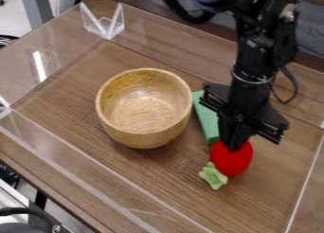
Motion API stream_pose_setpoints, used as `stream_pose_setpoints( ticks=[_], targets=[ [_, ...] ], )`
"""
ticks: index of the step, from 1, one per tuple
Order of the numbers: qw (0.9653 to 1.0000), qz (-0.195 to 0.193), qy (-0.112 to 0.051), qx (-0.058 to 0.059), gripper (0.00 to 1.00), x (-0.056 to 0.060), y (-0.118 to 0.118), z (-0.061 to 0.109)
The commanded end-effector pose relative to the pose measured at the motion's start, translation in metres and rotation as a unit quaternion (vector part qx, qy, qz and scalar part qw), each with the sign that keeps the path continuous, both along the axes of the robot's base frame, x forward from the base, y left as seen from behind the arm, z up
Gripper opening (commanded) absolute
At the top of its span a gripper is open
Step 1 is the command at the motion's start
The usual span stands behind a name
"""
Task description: Move the red fruit to the left
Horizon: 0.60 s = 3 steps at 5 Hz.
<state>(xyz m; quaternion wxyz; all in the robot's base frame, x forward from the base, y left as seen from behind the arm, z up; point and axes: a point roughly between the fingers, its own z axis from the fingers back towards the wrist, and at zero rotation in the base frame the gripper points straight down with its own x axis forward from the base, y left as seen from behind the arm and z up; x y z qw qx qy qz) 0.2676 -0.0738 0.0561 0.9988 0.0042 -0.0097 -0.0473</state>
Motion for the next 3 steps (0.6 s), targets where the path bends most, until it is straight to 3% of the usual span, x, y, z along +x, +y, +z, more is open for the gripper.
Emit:
stream_pose_setpoints(
  ticks=[1, 2, 3],
  targets=[
    [0.9985, -0.024, -0.047, -0.01, 0.0, 0.013, -0.002, 0.038],
    [0.9966, -0.029, -0.076, -0.014, 0.0, 0.019, 0.004, 0.071],
    [0.9951, 0.003, -0.097, -0.016, 0.0, 0.028, 0.021, 0.099]
  ],
)
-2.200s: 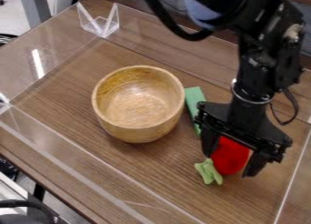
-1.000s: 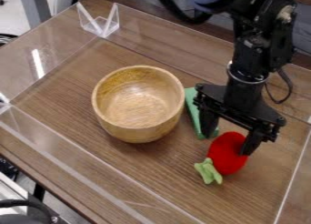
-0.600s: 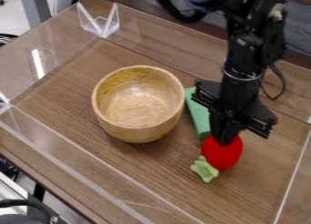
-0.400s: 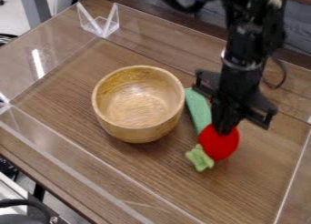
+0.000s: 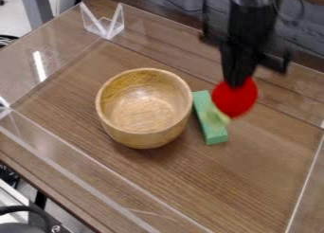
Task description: Move the red fruit to the left
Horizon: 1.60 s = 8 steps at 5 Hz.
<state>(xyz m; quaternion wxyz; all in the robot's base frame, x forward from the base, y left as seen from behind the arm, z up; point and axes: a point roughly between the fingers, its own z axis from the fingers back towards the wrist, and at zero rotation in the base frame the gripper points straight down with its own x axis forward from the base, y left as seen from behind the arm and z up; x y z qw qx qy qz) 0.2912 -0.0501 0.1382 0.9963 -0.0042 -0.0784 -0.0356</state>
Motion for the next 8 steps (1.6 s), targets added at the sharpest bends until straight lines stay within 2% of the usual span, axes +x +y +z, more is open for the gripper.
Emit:
stream_pose_setpoints(
  ticks=[1, 3, 4, 5, 7, 8],
  targets=[
    [0.9994, 0.018, -0.028, -0.01, 0.0, 0.004, 0.004, 0.022],
    [0.9964, 0.069, -0.046, -0.016, 0.0, -0.008, 0.021, 0.07],
    [0.9957, 0.08, -0.045, -0.016, 0.0, -0.01, 0.025, 0.067],
    [0.9958, 0.08, -0.042, -0.017, 0.0, -0.011, 0.019, 0.059],
    [0.9977, 0.055, -0.035, -0.019, 0.0, -0.034, 0.027, 0.044],
    [0.9949, 0.093, -0.037, -0.017, 0.0, -0.042, 0.03, 0.059]
  ],
)
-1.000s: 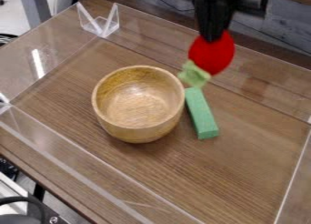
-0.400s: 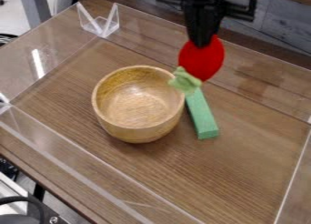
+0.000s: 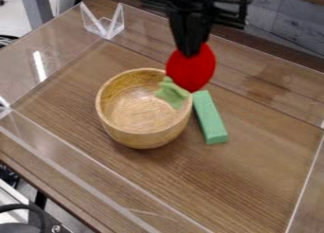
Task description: Move the red fruit to the left
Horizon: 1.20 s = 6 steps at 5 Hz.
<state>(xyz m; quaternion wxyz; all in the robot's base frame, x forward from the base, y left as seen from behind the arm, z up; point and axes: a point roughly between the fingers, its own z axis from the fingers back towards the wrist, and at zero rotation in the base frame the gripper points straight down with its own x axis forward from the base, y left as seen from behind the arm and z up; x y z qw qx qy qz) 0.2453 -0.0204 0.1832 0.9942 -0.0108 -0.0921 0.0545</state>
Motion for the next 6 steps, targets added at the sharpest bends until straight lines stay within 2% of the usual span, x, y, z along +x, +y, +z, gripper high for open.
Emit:
stream_pose_setpoints(
  ticks=[1, 2, 4, 6],
  targets=[
    [0.9993, 0.031, -0.022, -0.001, 0.0, -0.004, -0.009, 0.024],
    [0.9998, 0.012, -0.014, 0.0, 0.0, -0.011, -0.02, 0.024],
    [0.9999, -0.013, -0.01, -0.003, 0.0, -0.025, -0.034, 0.034],
    [0.9996, -0.026, -0.004, -0.006, 0.0, -0.043, -0.038, 0.031]
  ],
)
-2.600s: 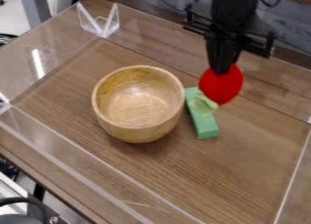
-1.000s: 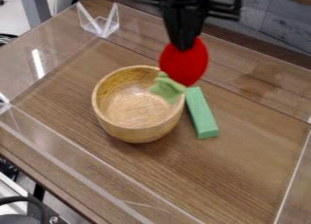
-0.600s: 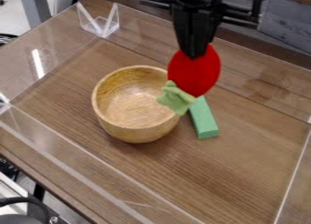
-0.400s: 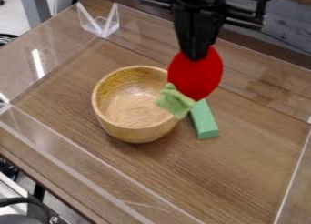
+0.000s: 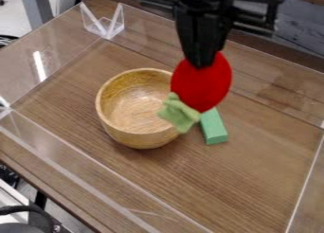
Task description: Move the red fruit to the left
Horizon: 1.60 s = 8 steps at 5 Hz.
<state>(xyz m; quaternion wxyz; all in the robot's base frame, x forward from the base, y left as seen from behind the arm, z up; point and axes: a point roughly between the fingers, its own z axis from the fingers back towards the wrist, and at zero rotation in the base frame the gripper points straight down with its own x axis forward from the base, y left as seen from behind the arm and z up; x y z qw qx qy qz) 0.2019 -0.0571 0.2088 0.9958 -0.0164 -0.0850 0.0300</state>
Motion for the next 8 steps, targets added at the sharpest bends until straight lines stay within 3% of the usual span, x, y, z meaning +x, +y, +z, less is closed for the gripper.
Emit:
stream_pose_setpoints(
  ticks=[1, 2, 3, 4, 5, 6, 8],
  targets=[
    [0.9999, 0.011, -0.008, -0.005, 0.0, -0.004, -0.002, 0.002],
    [0.9991, 0.041, -0.013, -0.004, 0.0, -0.004, 0.021, 0.012],
    [0.9958, 0.091, -0.012, -0.002, 0.0, -0.006, 0.06, 0.016],
    [0.9901, 0.14, -0.008, 0.0, 0.0, -0.011, 0.083, 0.012],
    [0.9864, 0.164, 0.003, 0.005, 0.0, -0.014, 0.087, -0.002],
    [0.9844, 0.176, 0.009, 0.009, 0.0, -0.015, 0.077, -0.014],
    [0.9864, 0.163, 0.017, 0.013, 0.0, -0.003, 0.097, -0.038]
  ],
)
